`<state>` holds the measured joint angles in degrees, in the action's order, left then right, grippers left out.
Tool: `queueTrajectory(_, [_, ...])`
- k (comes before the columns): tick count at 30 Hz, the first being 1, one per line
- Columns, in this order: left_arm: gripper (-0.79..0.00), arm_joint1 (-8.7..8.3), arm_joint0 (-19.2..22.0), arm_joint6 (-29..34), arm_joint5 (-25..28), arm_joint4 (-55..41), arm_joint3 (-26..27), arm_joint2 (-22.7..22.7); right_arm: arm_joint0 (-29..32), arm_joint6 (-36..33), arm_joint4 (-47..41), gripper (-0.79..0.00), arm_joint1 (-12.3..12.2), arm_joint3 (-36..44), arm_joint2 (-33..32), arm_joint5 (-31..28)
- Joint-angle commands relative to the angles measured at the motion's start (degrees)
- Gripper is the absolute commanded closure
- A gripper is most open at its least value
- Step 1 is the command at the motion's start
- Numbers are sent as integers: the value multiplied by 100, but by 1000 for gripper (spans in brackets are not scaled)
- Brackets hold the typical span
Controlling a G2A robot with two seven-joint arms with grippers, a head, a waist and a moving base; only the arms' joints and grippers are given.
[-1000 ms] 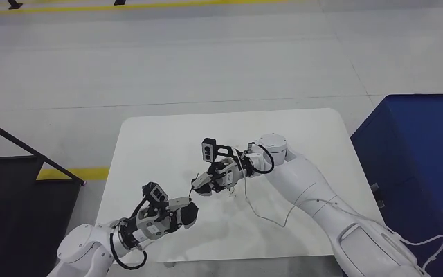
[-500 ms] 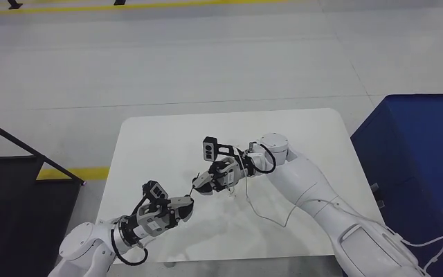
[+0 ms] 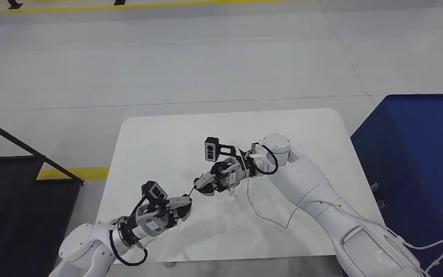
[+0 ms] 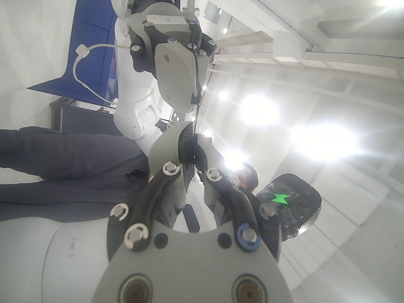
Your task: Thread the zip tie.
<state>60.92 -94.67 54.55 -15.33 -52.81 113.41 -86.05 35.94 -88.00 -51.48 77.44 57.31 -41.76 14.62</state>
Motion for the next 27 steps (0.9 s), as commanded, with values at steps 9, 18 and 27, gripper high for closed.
queueTrajectory(9, [0,-10,-43,245,-14,-376,-29,-67,79,1,-192,-785,-29,6,-192,-55])
queueTrajectory(18, [0,-5,-27,225,-158,-584,-32,-23,341,7,-418,-785,-31,437,-75,174])
queueTrajectory(27, [0,-36,266,371,-623,-448,-123,190,228,76,-774,-440,-226,694,222,243])
